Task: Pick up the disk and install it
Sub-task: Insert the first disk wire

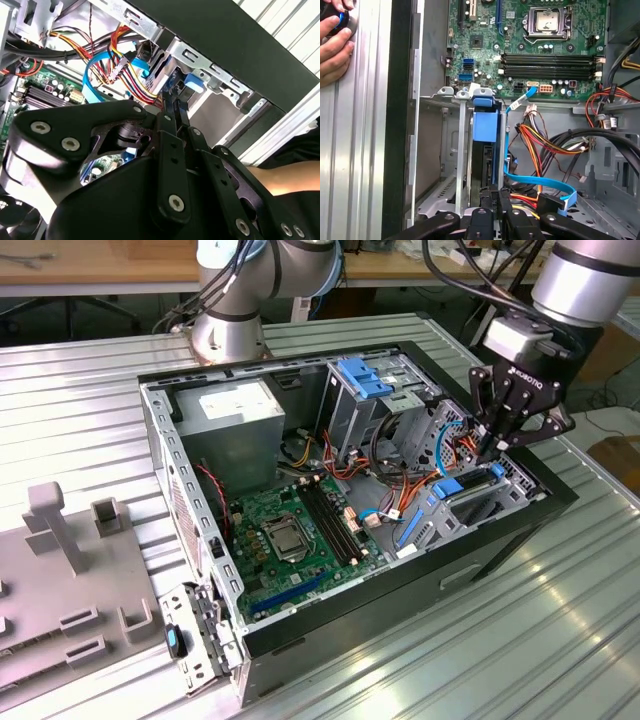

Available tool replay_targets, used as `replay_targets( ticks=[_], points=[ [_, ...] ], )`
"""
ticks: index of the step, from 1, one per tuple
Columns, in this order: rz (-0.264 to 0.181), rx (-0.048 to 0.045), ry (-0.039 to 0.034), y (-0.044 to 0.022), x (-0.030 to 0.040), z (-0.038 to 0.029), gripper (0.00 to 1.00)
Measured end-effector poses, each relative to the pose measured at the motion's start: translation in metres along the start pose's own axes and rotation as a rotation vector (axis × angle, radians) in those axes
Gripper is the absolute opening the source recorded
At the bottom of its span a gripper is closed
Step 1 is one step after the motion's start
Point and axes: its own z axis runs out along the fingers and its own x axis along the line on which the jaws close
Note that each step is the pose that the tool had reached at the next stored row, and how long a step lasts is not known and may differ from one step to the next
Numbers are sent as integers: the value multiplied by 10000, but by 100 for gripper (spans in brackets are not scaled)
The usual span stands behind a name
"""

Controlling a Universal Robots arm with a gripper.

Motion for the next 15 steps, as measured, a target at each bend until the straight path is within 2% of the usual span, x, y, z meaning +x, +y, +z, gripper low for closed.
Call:
replay_targets(
  ticks=[2,6,7,8,9,15],
  points=[
    [1,14,-100,0,8,15,16],
    [38,31,-144,4,33,34,16],
    [41,43,-207,12,54,36,16],
    [40,54,-299,13,72,38,16],
    [40,59,-351,14,77,39,16],
    [41,60,-365,14,78,39,16]
  ],
)
